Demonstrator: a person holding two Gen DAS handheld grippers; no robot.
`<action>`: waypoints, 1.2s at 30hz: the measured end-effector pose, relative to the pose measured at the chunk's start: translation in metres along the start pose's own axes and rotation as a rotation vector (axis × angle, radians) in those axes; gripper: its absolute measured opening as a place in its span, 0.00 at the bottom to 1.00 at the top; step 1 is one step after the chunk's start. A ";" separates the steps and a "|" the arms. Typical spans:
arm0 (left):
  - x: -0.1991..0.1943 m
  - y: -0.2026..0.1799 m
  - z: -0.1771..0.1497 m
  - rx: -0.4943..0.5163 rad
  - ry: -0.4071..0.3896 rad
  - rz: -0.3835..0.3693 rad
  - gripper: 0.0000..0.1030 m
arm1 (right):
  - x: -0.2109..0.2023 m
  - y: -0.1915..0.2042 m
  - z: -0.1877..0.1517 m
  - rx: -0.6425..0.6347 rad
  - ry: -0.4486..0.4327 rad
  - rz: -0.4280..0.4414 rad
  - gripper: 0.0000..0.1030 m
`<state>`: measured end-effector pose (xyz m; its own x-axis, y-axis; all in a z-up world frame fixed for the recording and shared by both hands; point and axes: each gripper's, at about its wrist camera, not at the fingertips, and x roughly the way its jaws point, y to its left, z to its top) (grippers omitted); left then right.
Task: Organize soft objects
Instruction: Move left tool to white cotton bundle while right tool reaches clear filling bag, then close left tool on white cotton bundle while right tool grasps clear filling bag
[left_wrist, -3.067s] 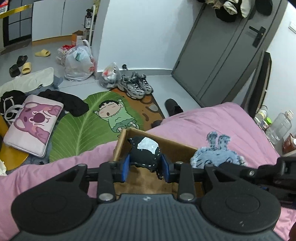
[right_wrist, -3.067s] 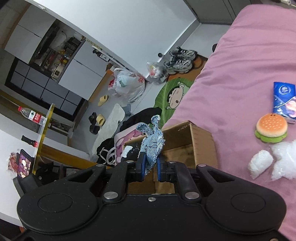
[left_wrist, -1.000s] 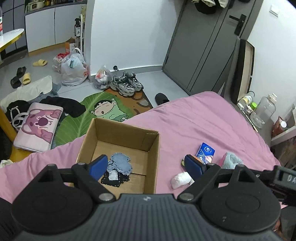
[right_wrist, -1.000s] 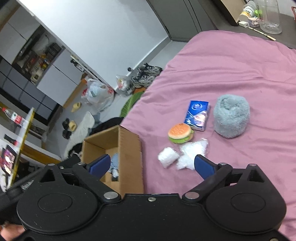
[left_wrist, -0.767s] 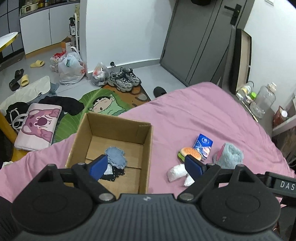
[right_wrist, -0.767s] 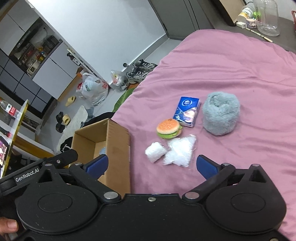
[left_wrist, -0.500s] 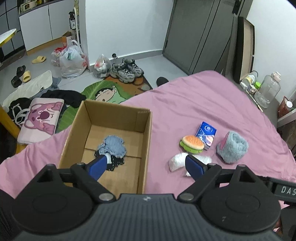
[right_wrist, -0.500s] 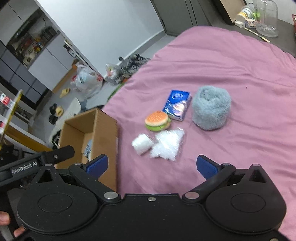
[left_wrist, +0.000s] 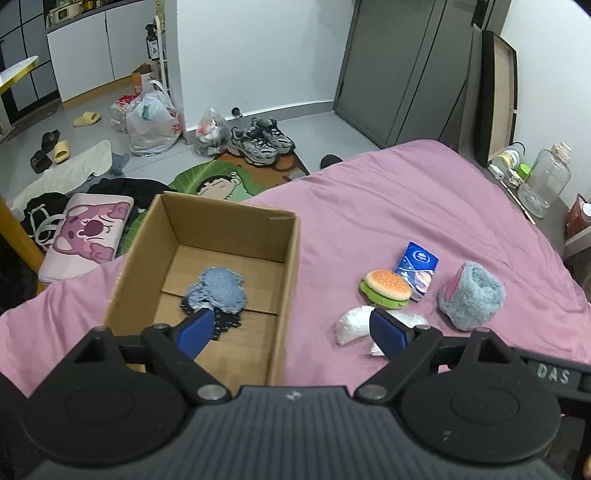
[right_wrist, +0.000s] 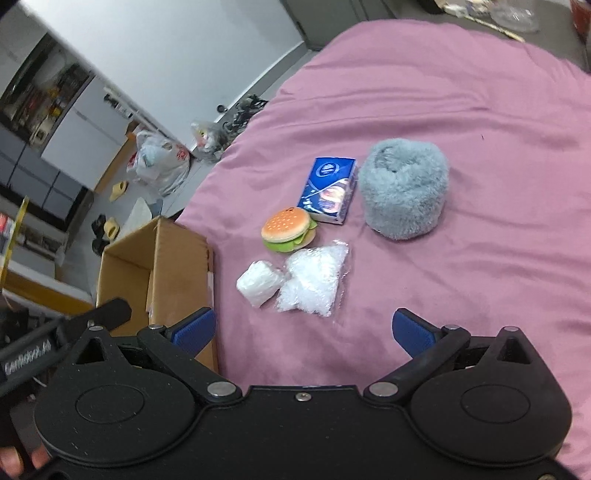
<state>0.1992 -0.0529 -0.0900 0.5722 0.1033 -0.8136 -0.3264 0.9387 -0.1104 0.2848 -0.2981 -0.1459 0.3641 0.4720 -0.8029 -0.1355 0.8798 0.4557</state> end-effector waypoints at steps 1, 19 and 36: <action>0.001 -0.003 0.000 0.003 -0.005 -0.010 0.87 | 0.002 -0.005 0.001 0.022 0.000 0.009 1.00; 0.055 -0.048 -0.012 0.017 0.032 -0.052 0.60 | 0.045 -0.056 0.020 0.217 0.035 0.120 0.78; 0.114 -0.054 -0.022 -0.008 0.074 -0.076 0.60 | 0.078 -0.075 0.027 0.264 0.107 0.197 0.67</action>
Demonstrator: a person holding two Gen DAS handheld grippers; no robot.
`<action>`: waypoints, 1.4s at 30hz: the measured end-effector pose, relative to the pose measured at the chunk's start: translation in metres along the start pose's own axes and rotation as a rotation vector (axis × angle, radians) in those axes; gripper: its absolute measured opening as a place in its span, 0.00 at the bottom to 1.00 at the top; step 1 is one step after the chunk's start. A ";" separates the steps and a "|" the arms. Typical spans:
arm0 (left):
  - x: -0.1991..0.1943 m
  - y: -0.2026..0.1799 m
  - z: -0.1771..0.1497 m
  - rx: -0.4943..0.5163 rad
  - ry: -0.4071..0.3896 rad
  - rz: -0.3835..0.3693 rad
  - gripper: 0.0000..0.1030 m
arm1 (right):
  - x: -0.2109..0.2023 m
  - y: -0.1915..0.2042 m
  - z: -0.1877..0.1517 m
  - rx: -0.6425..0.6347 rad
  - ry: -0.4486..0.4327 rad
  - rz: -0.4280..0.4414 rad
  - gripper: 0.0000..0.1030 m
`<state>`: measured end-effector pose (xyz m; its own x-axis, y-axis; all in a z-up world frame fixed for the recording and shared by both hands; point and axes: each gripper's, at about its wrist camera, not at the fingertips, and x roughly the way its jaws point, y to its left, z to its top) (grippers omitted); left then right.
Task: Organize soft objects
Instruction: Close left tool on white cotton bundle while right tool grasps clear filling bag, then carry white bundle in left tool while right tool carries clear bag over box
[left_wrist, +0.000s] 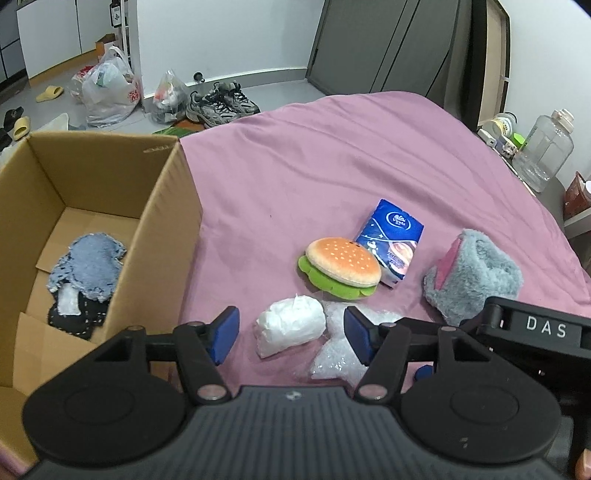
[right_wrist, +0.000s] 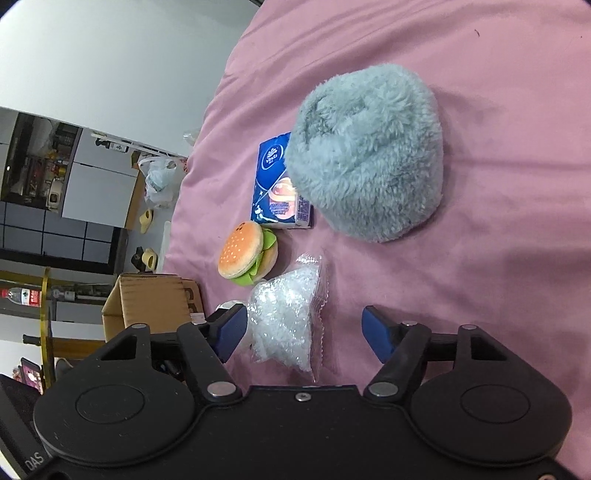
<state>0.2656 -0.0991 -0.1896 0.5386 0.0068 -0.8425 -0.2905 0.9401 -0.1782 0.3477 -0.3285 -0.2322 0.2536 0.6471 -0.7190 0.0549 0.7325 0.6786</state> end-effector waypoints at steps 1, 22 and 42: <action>0.003 0.001 0.000 -0.005 0.003 -0.002 0.60 | 0.001 -0.001 0.001 0.003 0.001 0.001 0.67; -0.006 0.013 -0.005 -0.030 -0.046 -0.078 0.41 | -0.005 0.019 -0.010 -0.092 -0.039 -0.100 0.25; -0.087 0.048 0.000 -0.014 -0.121 -0.095 0.42 | -0.052 0.068 -0.043 -0.210 -0.199 -0.173 0.25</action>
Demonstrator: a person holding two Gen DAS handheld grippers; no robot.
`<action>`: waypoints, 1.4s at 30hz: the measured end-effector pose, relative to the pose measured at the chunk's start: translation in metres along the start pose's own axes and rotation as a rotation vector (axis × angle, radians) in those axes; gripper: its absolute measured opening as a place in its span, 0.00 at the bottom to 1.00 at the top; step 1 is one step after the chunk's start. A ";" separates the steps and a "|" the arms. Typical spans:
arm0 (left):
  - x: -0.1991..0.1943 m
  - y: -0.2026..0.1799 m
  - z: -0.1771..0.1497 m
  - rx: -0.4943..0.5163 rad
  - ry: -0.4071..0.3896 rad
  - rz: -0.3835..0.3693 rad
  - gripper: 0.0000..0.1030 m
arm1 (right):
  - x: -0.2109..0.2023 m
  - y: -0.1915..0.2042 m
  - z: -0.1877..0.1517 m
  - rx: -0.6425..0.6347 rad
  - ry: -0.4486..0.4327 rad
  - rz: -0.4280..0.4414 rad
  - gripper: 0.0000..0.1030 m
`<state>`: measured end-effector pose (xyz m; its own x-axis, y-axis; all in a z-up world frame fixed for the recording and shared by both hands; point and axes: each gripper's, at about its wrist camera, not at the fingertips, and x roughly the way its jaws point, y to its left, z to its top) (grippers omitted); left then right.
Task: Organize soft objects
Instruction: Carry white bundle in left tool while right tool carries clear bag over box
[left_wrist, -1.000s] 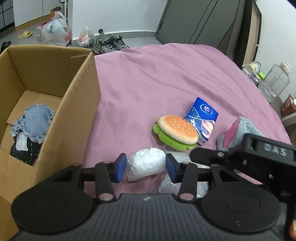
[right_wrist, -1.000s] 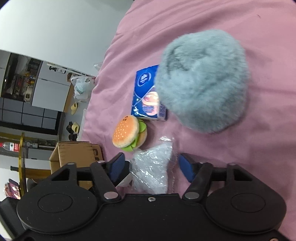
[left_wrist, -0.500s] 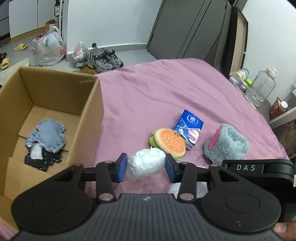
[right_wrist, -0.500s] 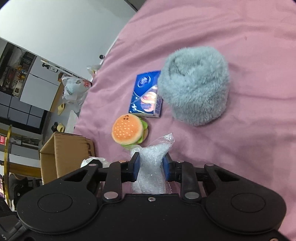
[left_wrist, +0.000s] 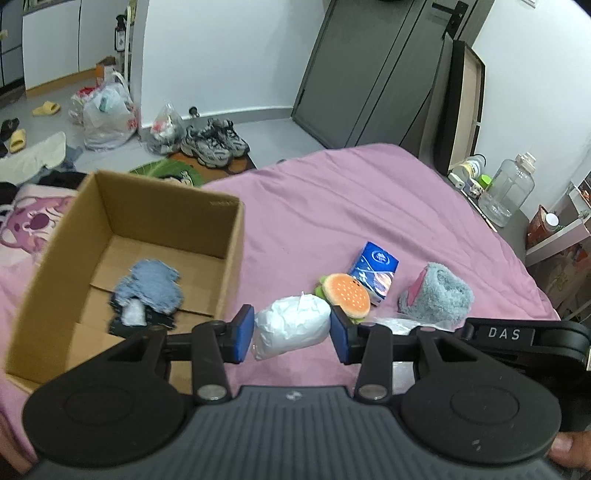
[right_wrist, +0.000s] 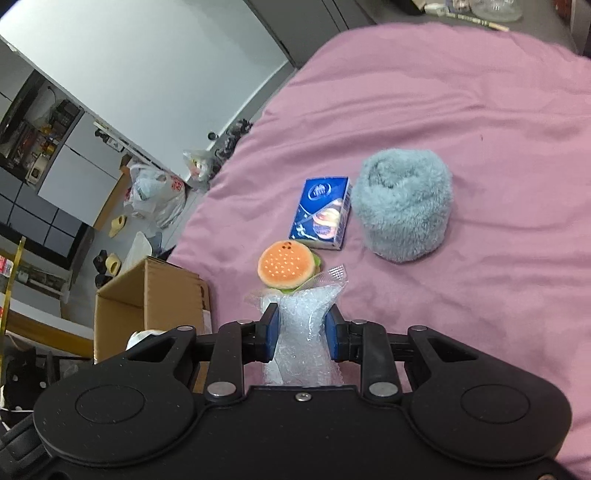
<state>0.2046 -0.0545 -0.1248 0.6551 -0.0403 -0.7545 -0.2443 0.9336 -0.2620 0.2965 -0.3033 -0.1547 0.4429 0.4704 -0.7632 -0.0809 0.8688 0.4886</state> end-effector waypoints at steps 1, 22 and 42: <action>-0.004 0.003 0.001 -0.003 -0.004 0.000 0.42 | -0.003 0.003 0.000 -0.007 -0.009 -0.003 0.25; -0.055 0.080 0.022 -0.084 -0.064 0.027 0.42 | -0.038 0.084 -0.017 -0.141 -0.083 0.028 0.25; -0.039 0.138 0.021 -0.188 -0.060 0.042 0.42 | -0.007 0.153 -0.030 -0.200 -0.063 0.072 0.25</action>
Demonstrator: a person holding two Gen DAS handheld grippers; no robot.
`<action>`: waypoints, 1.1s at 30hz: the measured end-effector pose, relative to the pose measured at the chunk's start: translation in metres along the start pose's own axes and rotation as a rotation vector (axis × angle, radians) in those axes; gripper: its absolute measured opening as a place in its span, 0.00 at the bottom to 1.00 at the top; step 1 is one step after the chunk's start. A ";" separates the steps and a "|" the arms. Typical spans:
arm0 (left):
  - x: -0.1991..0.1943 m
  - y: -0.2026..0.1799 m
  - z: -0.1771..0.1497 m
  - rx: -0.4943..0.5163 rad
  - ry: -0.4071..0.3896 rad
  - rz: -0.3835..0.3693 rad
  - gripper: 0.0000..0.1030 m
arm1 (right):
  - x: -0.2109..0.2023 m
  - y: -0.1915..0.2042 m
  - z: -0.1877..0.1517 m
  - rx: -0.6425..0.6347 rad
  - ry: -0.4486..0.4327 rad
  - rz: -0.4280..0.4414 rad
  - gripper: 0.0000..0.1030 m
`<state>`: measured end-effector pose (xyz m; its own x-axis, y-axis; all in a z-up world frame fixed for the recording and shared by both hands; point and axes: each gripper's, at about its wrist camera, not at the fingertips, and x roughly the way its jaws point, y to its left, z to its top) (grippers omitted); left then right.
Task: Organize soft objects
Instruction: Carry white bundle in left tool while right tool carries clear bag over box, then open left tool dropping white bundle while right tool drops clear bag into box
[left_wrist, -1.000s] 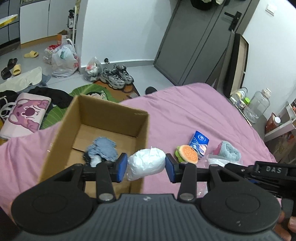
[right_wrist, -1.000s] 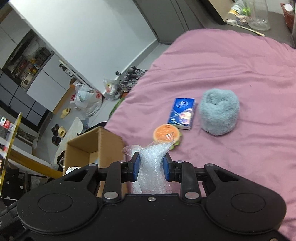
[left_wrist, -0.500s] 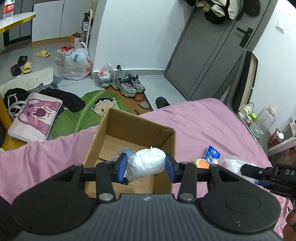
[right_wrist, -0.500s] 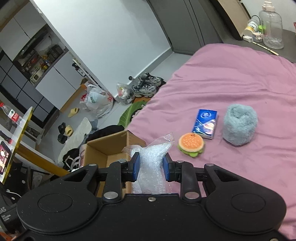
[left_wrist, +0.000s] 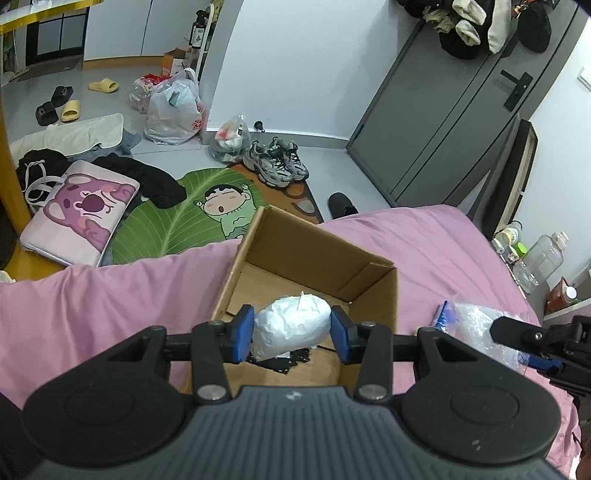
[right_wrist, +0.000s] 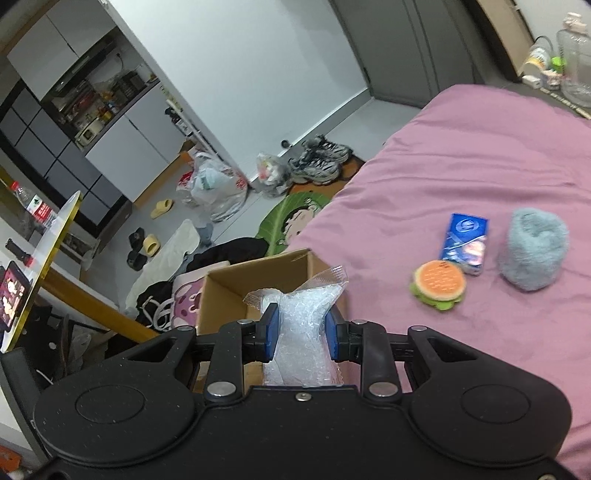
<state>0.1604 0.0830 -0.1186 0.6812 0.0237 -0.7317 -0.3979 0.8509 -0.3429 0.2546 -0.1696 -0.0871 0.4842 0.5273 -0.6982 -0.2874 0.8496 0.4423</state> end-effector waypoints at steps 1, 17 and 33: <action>0.002 0.001 0.001 0.000 0.002 0.002 0.42 | 0.005 0.003 0.000 0.000 0.007 0.005 0.25; 0.026 0.010 0.009 -0.042 0.053 0.027 0.59 | 0.062 0.032 0.024 -0.036 0.026 -0.015 0.26; 0.028 -0.004 0.007 -0.009 0.067 0.057 0.74 | 0.045 0.015 0.029 -0.019 0.023 -0.010 0.52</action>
<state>0.1852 0.0836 -0.1332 0.6148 0.0364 -0.7879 -0.4406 0.8444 -0.3048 0.2959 -0.1330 -0.0959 0.4677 0.5190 -0.7155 -0.2984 0.8547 0.4249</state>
